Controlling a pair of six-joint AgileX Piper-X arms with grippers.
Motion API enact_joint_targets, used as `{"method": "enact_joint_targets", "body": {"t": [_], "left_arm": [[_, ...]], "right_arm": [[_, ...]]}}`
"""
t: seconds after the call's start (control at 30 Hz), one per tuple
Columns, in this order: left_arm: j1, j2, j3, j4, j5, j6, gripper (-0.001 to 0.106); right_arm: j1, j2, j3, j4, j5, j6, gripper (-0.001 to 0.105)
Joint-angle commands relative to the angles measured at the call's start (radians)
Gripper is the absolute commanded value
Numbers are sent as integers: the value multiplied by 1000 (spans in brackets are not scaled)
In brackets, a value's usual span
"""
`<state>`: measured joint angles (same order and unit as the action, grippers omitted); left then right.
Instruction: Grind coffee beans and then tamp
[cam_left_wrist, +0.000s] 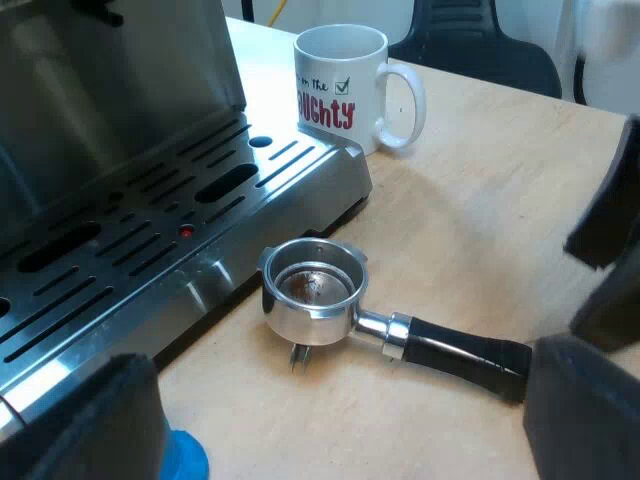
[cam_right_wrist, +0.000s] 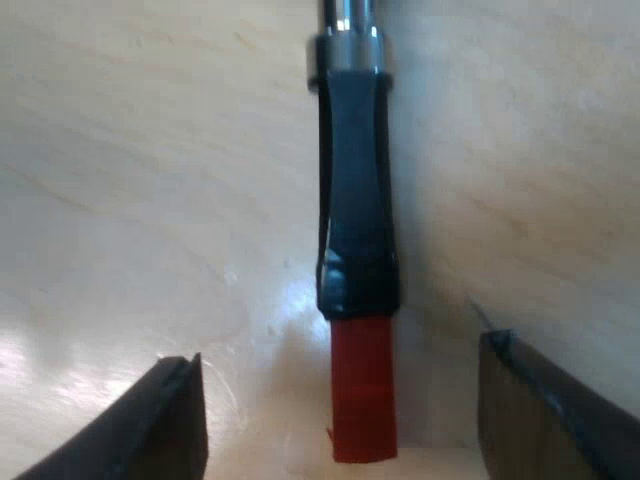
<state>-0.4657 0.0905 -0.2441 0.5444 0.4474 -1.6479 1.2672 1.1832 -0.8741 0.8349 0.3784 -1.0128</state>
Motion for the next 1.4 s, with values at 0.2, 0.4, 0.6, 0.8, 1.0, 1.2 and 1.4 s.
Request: {"method": "enact_joint_targets", "body": {"t": [0.2,0.4,0.6,0.8,1.0,1.2,1.4], "left_arm": [[-3,-3,-2,-19,-3,-4,78],[-3,-3,-2,-19,-1,-4,78],[-3,-3,-2,-19,35,-4,78],[-3,-3,-2,-23,36,-4,78],[-3,-3,-2,-23,44,-4,78],[-3,-3,-2,-23,44,-4,78],[-3,-3,-2,-23,44,-4,78]], "right_arm": [[116,-145,-9,16,174,-75,59],[206,-193,-9,-3,364,-108,59],[213,-193,-7,-98,387,-240,59],[198,-189,-5,-128,395,-272,59],[108,-183,11,-168,311,-278,59],[29,-183,117,-421,200,-322,59],[27,-180,255,-705,193,-467,59]]}}
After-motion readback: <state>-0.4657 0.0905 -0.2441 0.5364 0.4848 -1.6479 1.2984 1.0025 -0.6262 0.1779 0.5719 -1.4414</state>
